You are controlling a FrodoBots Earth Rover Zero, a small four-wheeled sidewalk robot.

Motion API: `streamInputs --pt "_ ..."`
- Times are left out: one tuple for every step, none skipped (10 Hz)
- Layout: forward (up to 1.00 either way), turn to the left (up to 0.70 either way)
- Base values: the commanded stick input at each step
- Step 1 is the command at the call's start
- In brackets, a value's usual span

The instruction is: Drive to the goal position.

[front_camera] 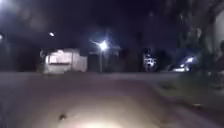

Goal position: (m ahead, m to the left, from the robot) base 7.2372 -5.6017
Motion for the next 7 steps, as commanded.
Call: streamInputs --pt "0.70 -0.29" --pt "0.70 -0.35" --pt "0.70 -0.35" --pt "0.70 -0.35" --pt "0.70 -0.35" --pt "0.70 -0.35" --pt "0.70 -0.35"
